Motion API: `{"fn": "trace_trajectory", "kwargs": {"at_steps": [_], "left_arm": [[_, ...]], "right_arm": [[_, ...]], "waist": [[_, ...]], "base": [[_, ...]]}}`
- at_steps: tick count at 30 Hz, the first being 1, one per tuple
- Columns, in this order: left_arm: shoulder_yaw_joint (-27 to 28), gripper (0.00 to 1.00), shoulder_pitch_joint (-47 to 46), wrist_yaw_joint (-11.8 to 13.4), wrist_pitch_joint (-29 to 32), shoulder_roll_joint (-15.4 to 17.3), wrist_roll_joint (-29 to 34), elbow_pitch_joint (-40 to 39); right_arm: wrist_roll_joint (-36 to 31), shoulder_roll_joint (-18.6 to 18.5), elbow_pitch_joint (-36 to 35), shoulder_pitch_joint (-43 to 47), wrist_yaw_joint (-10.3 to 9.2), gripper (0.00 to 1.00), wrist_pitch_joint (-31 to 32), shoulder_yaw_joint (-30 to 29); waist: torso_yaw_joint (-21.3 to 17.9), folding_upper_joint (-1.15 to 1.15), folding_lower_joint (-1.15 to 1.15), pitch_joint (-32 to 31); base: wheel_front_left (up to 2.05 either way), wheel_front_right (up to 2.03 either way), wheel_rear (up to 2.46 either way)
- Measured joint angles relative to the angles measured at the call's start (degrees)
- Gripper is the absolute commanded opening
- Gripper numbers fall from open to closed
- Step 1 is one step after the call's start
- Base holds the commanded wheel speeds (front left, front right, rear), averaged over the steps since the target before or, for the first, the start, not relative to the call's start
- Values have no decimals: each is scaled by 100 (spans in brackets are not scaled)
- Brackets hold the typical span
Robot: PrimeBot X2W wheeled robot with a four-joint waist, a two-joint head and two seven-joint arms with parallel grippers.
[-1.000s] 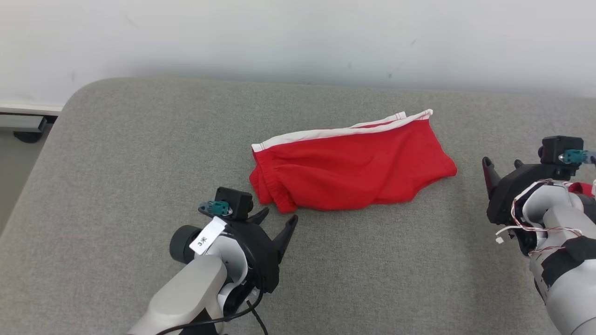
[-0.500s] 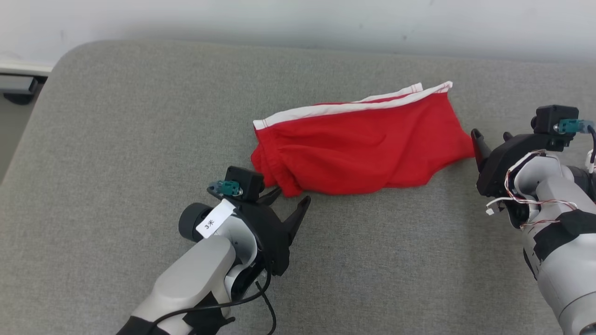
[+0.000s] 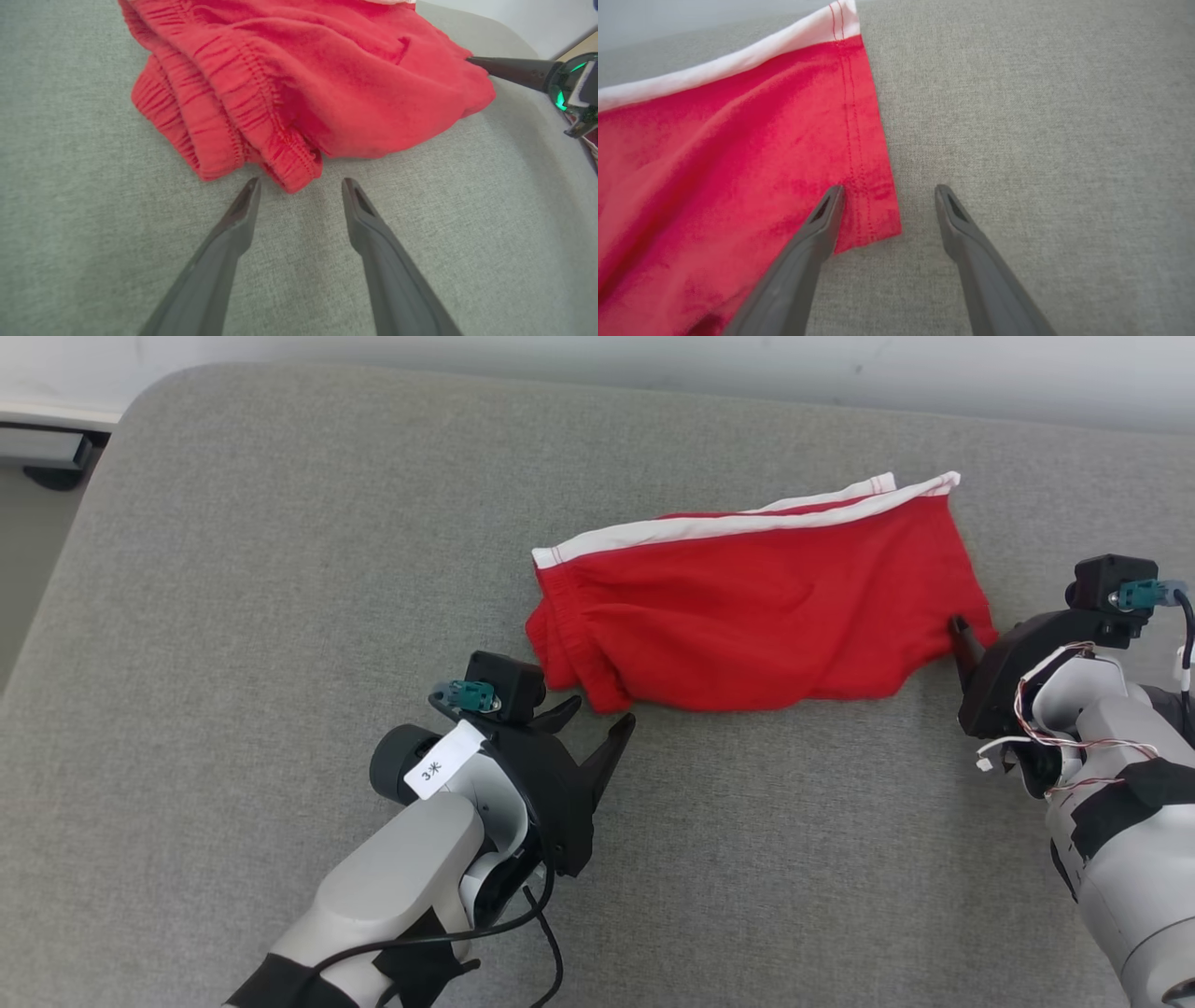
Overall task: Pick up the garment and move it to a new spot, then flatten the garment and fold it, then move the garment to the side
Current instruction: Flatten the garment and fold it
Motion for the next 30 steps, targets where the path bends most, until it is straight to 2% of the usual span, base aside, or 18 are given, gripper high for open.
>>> {"fn": "trace_trajectory", "kwargs": {"at_steps": [10, 17, 18, 19, 20, 21, 22, 23, 24, 25, 27, 29, 30], "left_arm": [[-116, 88, -116, 42, -2, 1, -196, 34], [-190, 87, -117, 44, -27, 0, -274, 38], [-198, 84, -117, 48, -27, 0, -292, 37], [-209, 73, -117, 49, -29, 1, -301, 35], [-224, 73, -117, 51, -32, 1, -316, 34], [-244, 62, -118, 51, -44, 1, -335, 31], [-268, 48, -120, 51, -44, 0, -338, 30], [-289, 44, -120, 51, -44, 0, -339, 30], [-308, 35, -122, 49, -44, 0, -346, 30], [-321, 31, -123, 49, -44, 0, -358, 31], [-343, 17, -126, 49, -44, 1, -379, 32], [-363, 24, -129, 49, -45, 1, -380, 37], [-370, 34, -129, 49, -46, 1, -383, 43]], "right_arm": [[20, 100, 176, -269, -2, 100, 392, 105], [-37, 103, 349, -444, -118, 100, 781, 191], [-37, 104, 361, -448, -119, 81, 824, 190], [-37, 104, 370, -448, -122, 54, 851, 191], [-37, 104, 374, -448, -125, 54, 888, 191], [-37, 103, 378, -448, -126, 42, 900, 190], [-34, 102, 387, -448, -149, 35, 942, 178], [-32, 102, 394, -448, -174, 33, 966, 175], [-27, 101, 401, -448, -174, 25, 991, 170], [-26, 101, 407, -448, -174, 12, 1003, 164], [-26, 104, 415, -448, -174, 0, 1043, 163], [-23, 104, 419, -448, -174, 0, 1061, 158], [-19, 103, 419, -449, -174, 0, 1088, 157]], "waist": [[113, 0, 0, 80], [130, 0, 0, 42], [131, 0, 0, 37], [131, 0, 0, 33], [131, 0, 0, 31], [130, 0, 0, 30], [130, 0, 0, 30], [129, 0, 0, 31], [129, 0, 0, 31], [128, 0, 0, 32], [126, 0, 0, 33], [123, 0, 0, 30], [121, 0, 0, 28]], "base": [[0, 0, 0], [0, 0, 0], [0, 0, 0], [0, 0, 0], [0, 0, 0], [0, 0, 0], [0, 0, 0], [0, 0, 0], [0, 0, 0], [0, 0, 0], [0, 0, 0], [0, 0, 0], [0, 0, 0]]}}
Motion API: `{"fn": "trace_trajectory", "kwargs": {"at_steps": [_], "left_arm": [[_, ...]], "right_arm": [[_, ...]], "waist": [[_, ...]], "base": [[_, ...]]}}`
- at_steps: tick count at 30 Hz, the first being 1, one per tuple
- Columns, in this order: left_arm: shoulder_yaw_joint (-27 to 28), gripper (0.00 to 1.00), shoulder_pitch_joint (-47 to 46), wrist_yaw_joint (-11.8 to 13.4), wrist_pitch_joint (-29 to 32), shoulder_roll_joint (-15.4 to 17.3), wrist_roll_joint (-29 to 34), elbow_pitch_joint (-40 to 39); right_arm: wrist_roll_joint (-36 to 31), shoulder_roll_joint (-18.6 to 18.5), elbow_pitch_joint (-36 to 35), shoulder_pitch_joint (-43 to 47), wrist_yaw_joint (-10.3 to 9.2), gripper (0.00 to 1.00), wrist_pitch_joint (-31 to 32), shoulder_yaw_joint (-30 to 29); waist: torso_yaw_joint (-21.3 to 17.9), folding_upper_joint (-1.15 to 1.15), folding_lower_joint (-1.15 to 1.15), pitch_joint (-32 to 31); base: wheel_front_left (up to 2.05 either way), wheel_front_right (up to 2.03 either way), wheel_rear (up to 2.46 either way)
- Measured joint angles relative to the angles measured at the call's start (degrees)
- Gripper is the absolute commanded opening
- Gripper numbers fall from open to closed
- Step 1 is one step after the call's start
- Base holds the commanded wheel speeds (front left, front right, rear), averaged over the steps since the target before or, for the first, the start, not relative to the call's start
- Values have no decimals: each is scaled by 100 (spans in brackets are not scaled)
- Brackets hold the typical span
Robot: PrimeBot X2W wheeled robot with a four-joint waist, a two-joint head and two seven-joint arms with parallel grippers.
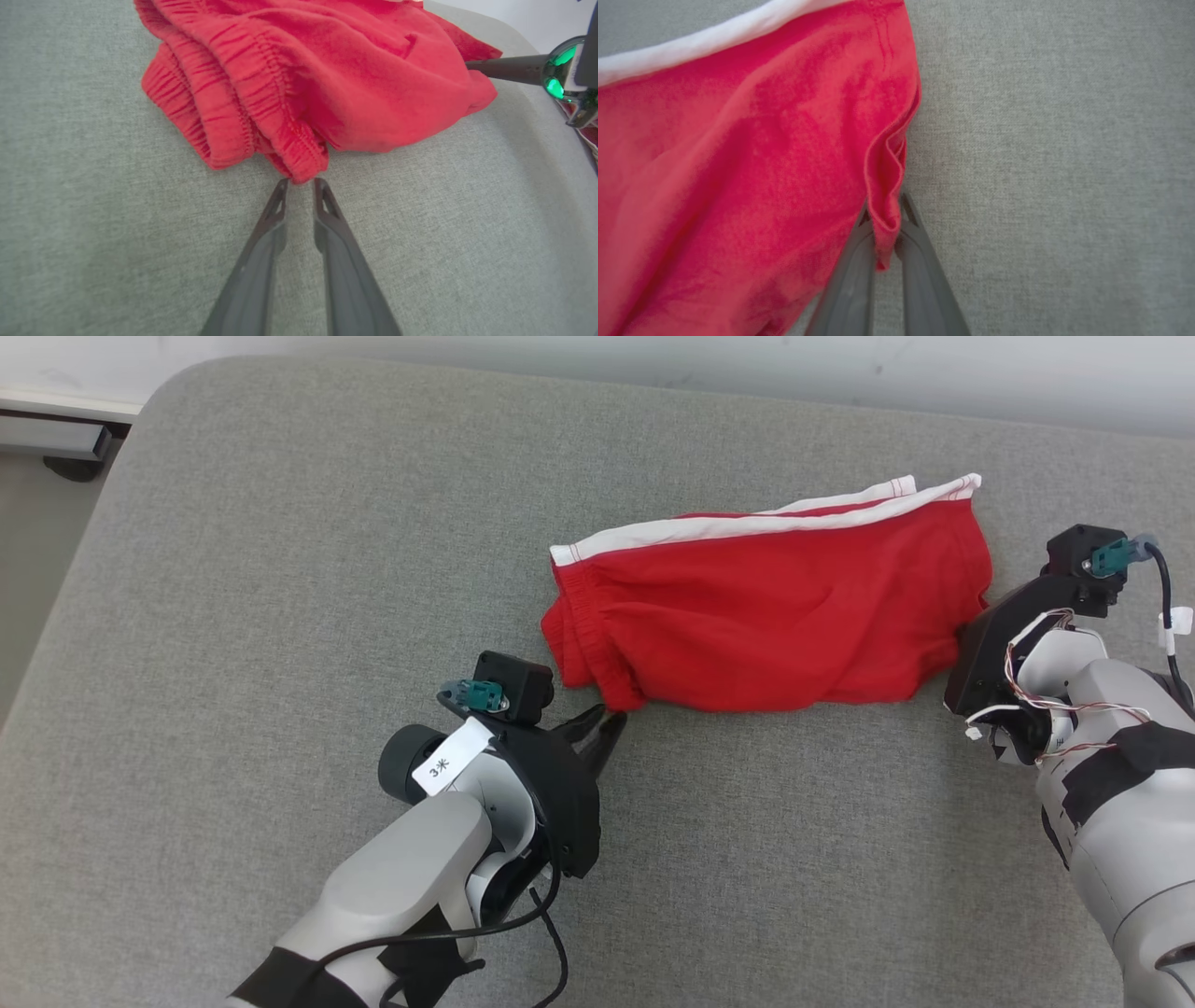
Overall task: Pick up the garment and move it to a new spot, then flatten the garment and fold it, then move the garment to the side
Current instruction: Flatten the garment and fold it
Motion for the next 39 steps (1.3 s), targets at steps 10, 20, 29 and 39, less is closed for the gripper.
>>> {"fn": "trace_trajectory", "kwargs": {"at_steps": [10, 20, 29, 39], "left_arm": [[-104, 100, -116, 59, -51, 0, -190, 5], [-209, 0, -230, 92, -51, 0, -286, -19], [-350, 0, -230, 35, -49, -2, -305, 121], [-532, 0, -449, -157, -11, 80, -201, 554]], "right_arm": [[0, 19, 27, -10, 0, 0, 58, 19], [14, 54, 25, -52, 1, 0, 70, 25], [46, -1, 41, -78, 1, 0, 46, 8], [52, -73, 88, -41, 9, 0, 19, -3]], "waist": [[-51, 0, 0, -17], [-119, 0, 0, 70], [-70, 0, 0, 79], [28, 1, 0, -75]], "base": [[0, 0, 0], [0, 0, 0], [0, 0, 0], [0, 0, 0]]}}
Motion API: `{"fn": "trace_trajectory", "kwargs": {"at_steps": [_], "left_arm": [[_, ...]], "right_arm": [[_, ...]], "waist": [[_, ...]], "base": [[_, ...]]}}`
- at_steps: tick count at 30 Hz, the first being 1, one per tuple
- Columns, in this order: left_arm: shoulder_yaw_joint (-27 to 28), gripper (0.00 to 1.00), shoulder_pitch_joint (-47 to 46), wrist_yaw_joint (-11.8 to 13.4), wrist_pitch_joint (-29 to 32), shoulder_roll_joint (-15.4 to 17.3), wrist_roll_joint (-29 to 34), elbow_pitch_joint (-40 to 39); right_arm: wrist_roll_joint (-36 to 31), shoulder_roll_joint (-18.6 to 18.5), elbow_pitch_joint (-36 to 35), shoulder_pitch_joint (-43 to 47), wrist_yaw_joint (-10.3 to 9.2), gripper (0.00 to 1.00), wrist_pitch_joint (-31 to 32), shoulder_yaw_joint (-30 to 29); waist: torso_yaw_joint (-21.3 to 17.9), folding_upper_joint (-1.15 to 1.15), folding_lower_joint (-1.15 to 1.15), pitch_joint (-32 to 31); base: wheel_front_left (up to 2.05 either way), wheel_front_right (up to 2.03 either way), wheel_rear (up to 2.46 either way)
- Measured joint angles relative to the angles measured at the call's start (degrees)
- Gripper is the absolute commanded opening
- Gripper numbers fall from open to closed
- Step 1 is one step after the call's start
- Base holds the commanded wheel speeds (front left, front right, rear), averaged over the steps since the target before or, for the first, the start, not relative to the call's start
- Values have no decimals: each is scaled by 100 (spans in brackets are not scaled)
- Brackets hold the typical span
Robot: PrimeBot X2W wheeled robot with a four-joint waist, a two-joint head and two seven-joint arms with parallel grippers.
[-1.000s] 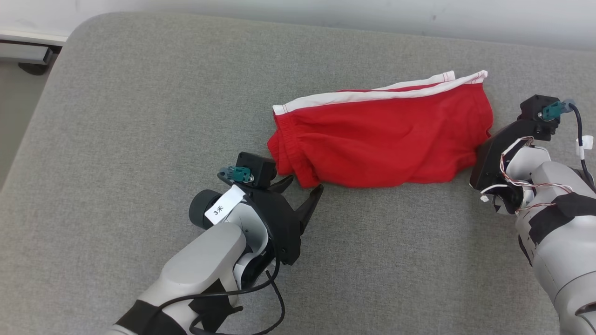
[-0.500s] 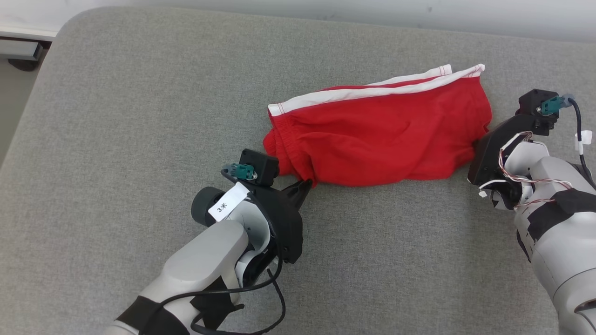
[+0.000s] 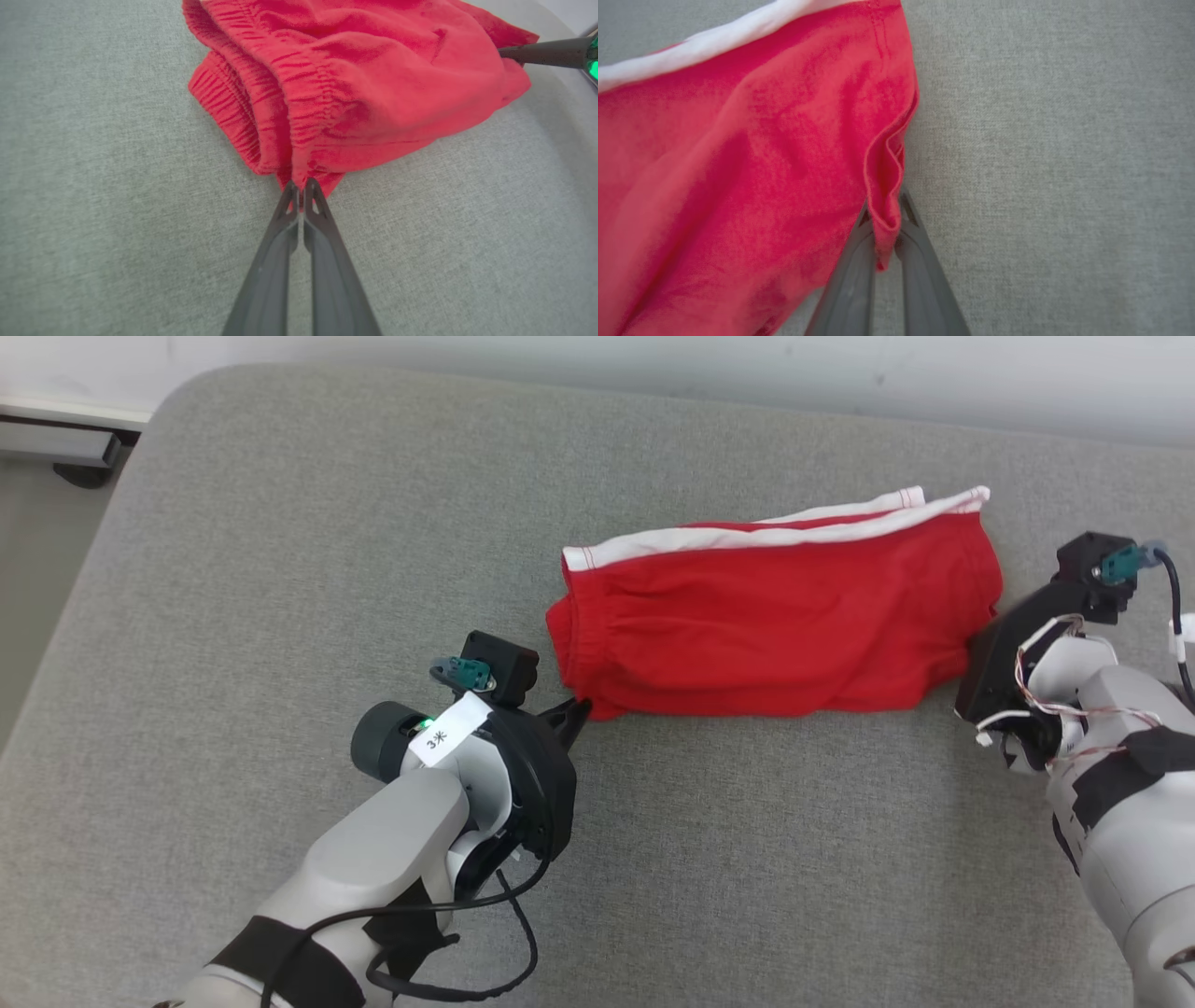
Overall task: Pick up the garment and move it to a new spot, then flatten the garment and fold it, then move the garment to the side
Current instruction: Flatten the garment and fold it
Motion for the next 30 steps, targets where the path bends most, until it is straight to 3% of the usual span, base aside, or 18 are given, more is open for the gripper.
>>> {"fn": "trace_trajectory", "kwargs": {"at_steps": [9, 17, 25, 30], "left_arm": [[-231, 0, 180, -156, 13, 200, 7, 15], [-463, 0, 541, -163, -31, 414, -4, -121], [-739, 0, 1089, -163, -46, 725, -96, -861], [-798, 0, 1524, -162, -46, 1114, -165, -1455]], "right_arm": [[110, -82, 10, 471, 323, 0, -131, -32], [212, -21, -32, 1041, 477, 0, -328, -33], [419, 136, -345, 2030, 554, 0, -766, -110], [495, 298, -753, 2796, 561, 0, -1066, -46]], "waist": [[51, 0, 0, -333], [33, 0, -1, -710], [-2, -1, -1, -1231], [-78, -1, -2, -1608]], "base": [[0, 0, 0], [0, 0, 0], [0, 0, 0], [0, 0, 0]]}}
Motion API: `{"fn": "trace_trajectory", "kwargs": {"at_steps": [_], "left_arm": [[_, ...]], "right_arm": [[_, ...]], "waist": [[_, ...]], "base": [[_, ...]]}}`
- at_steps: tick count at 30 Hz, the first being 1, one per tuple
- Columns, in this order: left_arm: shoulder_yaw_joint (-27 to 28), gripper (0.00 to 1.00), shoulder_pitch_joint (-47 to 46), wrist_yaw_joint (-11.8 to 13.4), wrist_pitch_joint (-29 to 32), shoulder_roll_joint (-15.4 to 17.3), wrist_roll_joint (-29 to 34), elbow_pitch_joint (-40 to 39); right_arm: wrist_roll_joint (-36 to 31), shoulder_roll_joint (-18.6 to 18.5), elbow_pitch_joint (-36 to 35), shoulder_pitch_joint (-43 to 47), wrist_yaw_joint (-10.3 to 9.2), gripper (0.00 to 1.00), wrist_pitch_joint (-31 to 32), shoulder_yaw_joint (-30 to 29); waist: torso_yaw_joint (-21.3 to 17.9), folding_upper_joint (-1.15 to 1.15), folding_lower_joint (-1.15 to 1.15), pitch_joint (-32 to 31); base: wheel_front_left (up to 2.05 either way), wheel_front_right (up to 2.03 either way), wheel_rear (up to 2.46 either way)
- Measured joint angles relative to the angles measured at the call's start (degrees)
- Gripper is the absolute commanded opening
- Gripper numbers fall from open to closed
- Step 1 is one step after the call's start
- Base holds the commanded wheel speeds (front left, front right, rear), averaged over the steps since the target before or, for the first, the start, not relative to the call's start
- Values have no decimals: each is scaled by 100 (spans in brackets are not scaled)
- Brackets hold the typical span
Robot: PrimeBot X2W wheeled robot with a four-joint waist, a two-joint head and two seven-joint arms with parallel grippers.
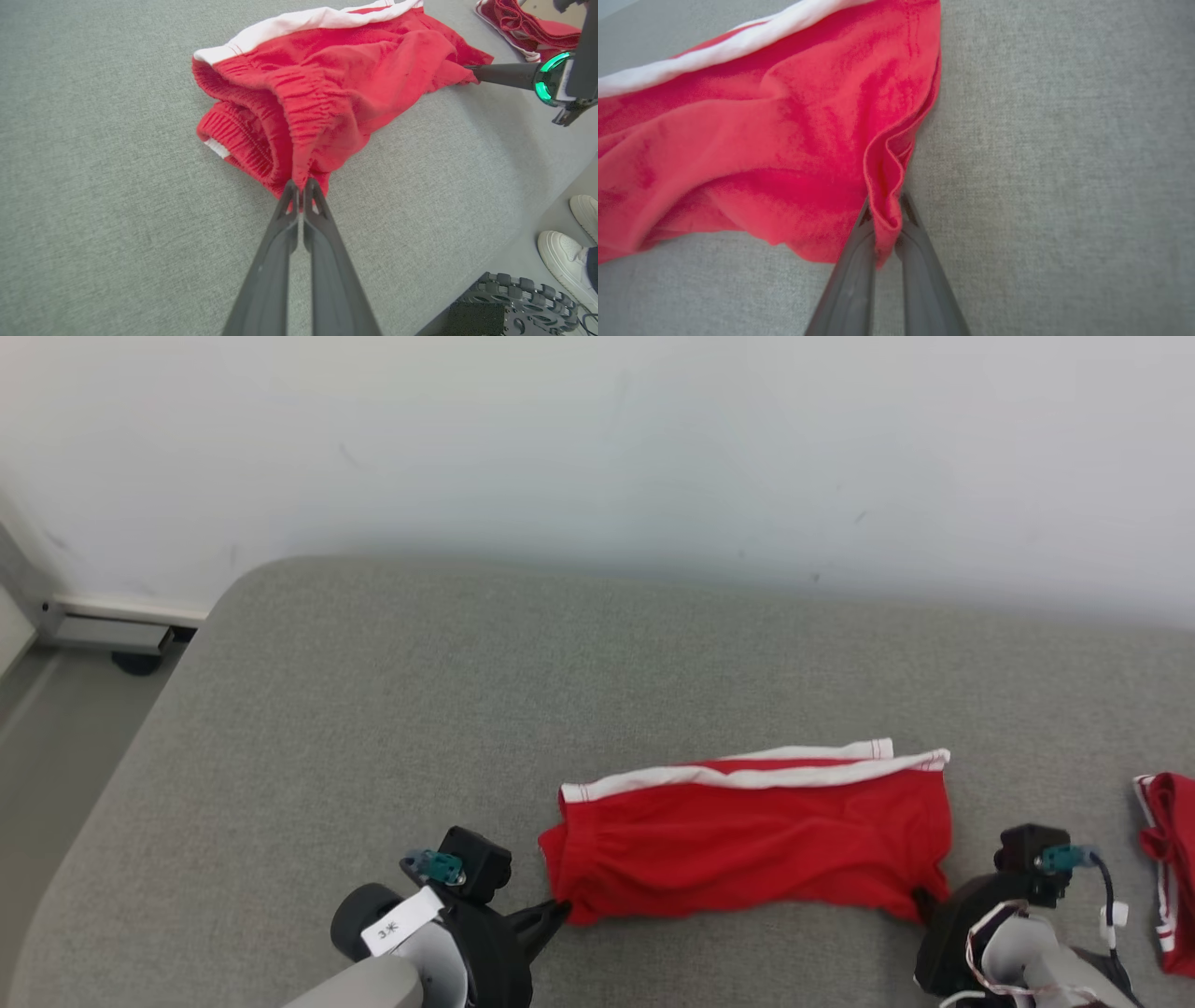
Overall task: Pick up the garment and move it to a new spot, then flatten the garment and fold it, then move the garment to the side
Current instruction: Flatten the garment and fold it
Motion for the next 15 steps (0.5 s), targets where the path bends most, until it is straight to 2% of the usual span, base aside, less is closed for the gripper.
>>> {"fn": "trace_trajectory", "kwargs": {"at_steps": [15], "left_arm": [[-77, 0, 258, -1, 378, 568, -385, -1035]], "right_arm": [[243, -85, -1552, 1547, 0, 0, -168, 142]], "waist": [[-327, 0, 0, -391]], "base": [[0, 0, 0]]}}
